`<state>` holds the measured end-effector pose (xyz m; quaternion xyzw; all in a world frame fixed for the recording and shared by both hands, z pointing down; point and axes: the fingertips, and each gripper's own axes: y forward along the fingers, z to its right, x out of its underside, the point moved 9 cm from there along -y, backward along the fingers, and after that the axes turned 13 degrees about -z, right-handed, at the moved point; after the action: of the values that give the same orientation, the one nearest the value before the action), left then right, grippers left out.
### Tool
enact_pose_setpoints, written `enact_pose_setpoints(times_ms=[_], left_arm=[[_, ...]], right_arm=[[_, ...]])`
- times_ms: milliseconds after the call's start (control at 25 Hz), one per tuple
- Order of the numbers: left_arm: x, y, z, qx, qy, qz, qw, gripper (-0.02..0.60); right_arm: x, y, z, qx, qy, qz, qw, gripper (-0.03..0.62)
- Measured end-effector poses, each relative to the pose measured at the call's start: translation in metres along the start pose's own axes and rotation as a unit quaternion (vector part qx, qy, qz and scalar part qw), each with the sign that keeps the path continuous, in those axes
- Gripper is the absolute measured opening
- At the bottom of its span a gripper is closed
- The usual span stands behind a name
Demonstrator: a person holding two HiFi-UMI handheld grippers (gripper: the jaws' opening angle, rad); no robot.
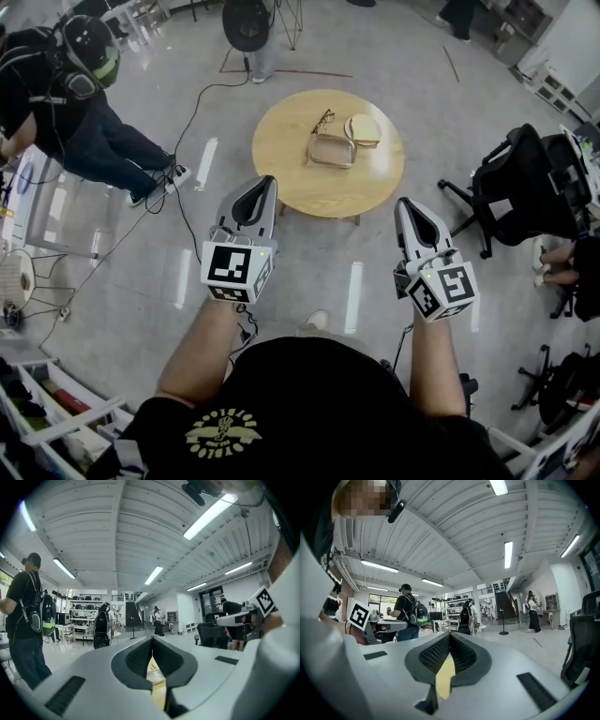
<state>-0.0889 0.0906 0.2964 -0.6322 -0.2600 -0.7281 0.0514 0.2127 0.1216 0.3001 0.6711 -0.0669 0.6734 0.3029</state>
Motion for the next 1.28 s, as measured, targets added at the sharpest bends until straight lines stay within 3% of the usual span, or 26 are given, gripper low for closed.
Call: enact_pose_setpoints(times_ms=[480,1080,1280], left_arm=[[-0.008,0.003,0.015,0.000,0.002,0.012,0.9999,0.017],[-0.011,0.019,-0.004,0.017,-0.012,0.022,0.9995,0.017],[-0.013,0.030,-0.018,0.007,-0.012,0.016,0.9998,0.017]], right_arm=[[0.011,-0.010,0.021,-0.001,0.012,0.008,1.000,0.015],[0.001,0.011,0.017,0.010,0.014,0.003,1.000,0.014],[-0.009,0.026,0.020,0.012,0.010,0.003,1.000,0.014]])
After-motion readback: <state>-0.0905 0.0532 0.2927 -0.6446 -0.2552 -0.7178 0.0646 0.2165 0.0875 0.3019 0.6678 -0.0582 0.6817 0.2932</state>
